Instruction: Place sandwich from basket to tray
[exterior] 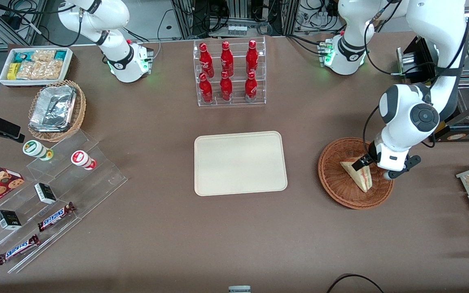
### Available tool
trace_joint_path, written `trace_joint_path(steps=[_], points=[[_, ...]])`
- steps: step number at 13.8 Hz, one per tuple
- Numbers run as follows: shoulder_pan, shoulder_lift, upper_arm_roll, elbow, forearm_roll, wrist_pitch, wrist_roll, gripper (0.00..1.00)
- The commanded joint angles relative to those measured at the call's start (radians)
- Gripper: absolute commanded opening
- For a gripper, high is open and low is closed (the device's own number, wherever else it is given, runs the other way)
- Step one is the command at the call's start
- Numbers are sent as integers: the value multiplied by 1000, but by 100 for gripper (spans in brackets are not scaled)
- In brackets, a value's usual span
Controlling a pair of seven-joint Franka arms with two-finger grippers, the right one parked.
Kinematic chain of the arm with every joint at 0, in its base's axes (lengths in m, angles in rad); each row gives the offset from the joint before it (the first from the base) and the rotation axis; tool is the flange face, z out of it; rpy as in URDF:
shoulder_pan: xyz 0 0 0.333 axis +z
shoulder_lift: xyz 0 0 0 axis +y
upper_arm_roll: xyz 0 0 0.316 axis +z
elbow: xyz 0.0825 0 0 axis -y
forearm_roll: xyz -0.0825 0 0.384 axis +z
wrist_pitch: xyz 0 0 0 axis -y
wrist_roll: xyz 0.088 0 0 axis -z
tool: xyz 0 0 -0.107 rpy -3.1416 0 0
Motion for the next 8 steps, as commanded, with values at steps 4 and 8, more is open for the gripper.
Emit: trace_joint_path(steps=[4,8], points=[[-5,71,-2,-4,9,61,-35,100],[-5,77,-2,-4,9,58,-35,1]])
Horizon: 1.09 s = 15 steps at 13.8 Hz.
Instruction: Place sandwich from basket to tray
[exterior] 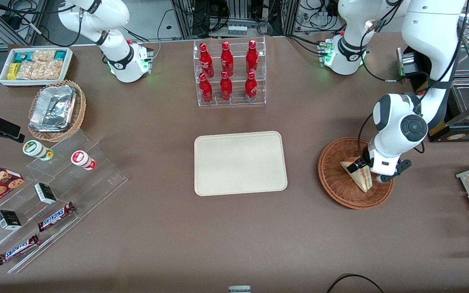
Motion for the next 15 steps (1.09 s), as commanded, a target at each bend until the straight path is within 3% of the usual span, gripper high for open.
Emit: trace_joint_path(steps=[1,6,10,15], points=[[-5,-5,-1,-1,9,7,-23,0],[-6,-51,-7,24,10,-71,-6,0],[-57,-51,-18,233,12,-357,-1,0],[-164,24,-20,362,7,-433,57,0]])
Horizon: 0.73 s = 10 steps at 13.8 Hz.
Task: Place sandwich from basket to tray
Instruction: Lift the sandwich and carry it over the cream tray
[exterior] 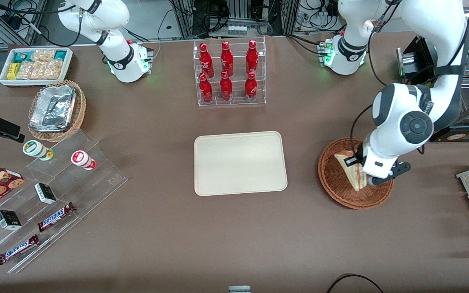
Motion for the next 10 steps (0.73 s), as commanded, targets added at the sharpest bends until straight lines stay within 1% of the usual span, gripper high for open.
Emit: trace_joint_path(steps=[1,3,7,10], points=[[-86,93,5,110,5,-23,13,0],[-159,153,5,182,5,-27,9,0],[-275,242,6,270,2,-23,-12,0],[-360,325,6,360,5,-21,-128,0]])
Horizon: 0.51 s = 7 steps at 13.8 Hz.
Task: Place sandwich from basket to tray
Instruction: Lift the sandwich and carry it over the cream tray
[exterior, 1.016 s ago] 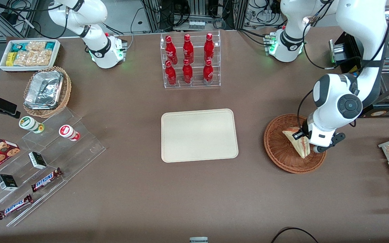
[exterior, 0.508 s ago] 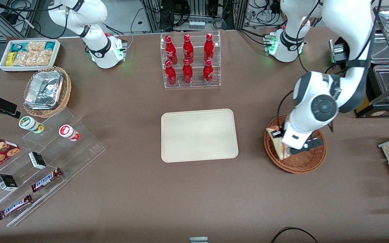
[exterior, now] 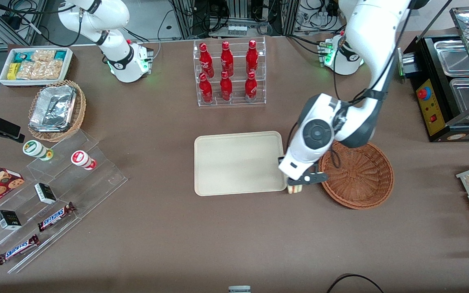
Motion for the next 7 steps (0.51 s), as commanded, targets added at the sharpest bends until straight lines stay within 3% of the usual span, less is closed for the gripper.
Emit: trace_joint_path(steps=[1,7], points=[[-76,92,14,120,4,-22,-89,0],[-190,183,14,193,4,-16,-209,0]])
